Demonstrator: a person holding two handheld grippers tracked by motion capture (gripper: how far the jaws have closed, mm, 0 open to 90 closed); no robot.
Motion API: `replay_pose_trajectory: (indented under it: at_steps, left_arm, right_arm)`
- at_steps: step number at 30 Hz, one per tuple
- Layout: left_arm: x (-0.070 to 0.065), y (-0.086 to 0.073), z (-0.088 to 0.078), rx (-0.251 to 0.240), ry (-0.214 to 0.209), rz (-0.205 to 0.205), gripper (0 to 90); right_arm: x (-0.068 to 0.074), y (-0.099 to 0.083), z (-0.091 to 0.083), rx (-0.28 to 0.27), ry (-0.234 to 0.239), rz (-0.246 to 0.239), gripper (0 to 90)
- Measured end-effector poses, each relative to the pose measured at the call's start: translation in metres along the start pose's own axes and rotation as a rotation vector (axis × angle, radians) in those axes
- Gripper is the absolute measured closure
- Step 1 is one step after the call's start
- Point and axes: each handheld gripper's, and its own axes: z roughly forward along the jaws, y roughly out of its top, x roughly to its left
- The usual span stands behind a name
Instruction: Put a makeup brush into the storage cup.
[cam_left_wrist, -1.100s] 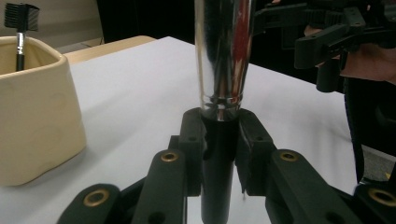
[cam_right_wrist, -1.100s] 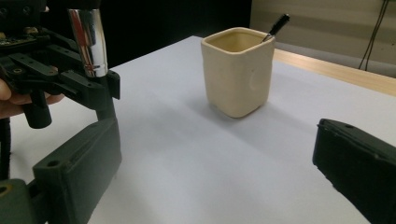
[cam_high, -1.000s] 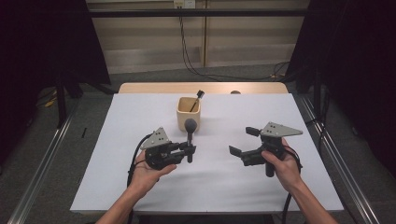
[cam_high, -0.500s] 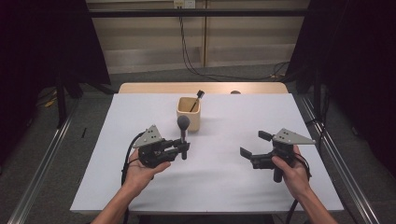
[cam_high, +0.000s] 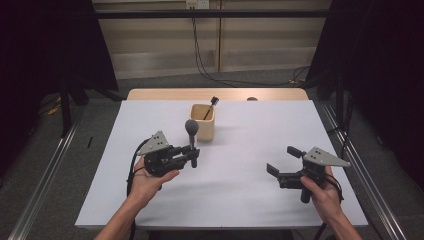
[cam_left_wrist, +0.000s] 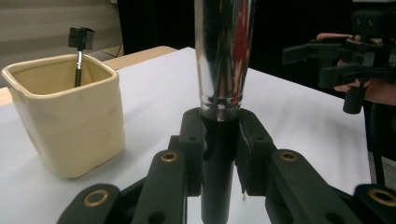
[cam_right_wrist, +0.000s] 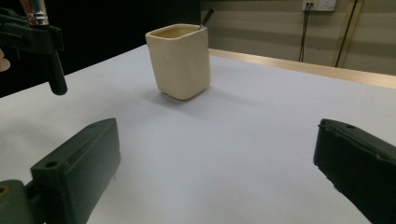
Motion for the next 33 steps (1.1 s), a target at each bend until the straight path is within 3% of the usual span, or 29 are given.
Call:
replay_pose_trajectory:
  at_steps: [16,19,22,25,33]
  left_arm:
    - [0.014,0.009,-0.012,-0.029,0.042,-0.009,74.8]
    - [0.017,0.012,-0.013,-0.031,0.059,-0.004,74.8]
    - [0.02,0.017,-0.013,-0.029,0.063,0.01,74.8]
    - [0.023,0.024,-0.012,-0.038,0.077,0.017,74.8]
    - [0.031,0.026,-0.007,-0.039,0.095,0.004,74.8]
  right_arm:
    - [-0.007,-0.018,-0.022,-0.013,-0.07,0.001,0.4]
    - [-0.009,-0.022,-0.026,-0.009,-0.085,-0.005,0.4]
    - [-0.01,-0.028,-0.03,-0.016,-0.089,0.023,0.3]
    - [-0.011,-0.031,-0.033,-0.015,-0.104,-0.001,0.4]
    - [-0.009,-0.032,-0.033,-0.035,-0.098,-0.011,0.2]
